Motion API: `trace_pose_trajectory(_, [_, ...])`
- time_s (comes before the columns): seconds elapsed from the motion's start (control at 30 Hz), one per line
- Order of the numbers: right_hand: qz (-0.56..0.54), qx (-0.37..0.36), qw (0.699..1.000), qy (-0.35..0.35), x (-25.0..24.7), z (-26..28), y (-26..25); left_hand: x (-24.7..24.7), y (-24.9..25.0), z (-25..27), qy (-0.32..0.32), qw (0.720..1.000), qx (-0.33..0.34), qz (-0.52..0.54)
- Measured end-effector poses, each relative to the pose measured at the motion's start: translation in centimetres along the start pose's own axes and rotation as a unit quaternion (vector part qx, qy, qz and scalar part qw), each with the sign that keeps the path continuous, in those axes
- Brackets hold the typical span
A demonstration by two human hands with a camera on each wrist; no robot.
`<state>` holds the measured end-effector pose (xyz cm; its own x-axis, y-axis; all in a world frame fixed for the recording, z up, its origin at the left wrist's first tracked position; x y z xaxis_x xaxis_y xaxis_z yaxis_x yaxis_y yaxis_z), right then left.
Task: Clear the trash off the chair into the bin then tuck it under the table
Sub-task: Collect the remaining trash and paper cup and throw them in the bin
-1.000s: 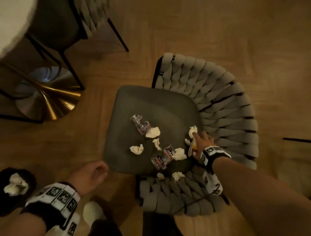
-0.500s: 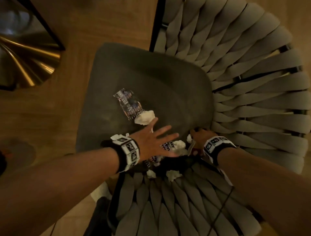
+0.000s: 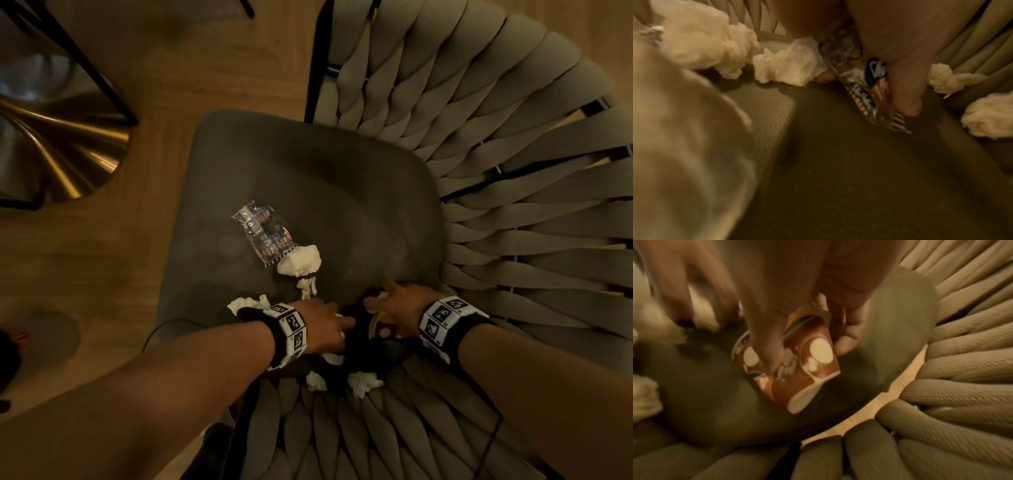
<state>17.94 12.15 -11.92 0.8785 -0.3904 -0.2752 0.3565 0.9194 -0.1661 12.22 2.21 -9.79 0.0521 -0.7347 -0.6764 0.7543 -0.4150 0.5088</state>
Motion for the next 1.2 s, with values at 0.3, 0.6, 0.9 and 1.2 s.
trace_pose_trajectory(0.3, [-0.043,-0.057,0.994,0.084,-6.1,3.3,-3.2,-4.9,-0.1,8.6,0.205,0.953,-0.053,0.219])
trace_pose_trajectory(0.6, [0.127,-0.133,0.962,0.200,-13.8,-3.6,-13.2,-1.0,-4.7,23.9,0.377,0.829,-0.262,0.319])
trace_pose_trajectory(0.9, [0.102,-0.103,0.977,0.156,-13.1,-5.6,-14.4,4.6,-3.8,28.8,0.393,0.776,-0.352,0.345])
trace_pose_trajectory(1.2, [-0.037,-0.004,0.988,0.149,-13.8,2.2,-13.7,7.9,-0.8,33.8,0.406,0.704,-0.395,0.429])
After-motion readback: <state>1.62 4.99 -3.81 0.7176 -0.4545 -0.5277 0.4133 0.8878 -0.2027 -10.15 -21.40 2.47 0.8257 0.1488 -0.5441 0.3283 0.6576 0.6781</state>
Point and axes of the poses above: each hand's wrist, its own z-axis away from the middle knuckle, its own x-axis out of the palm, y = z × x, the point moved 8 cm from there along -z, towards the middle knuckle, and after that the axes turned 3 degrees about -y, right-handed, at the moved point
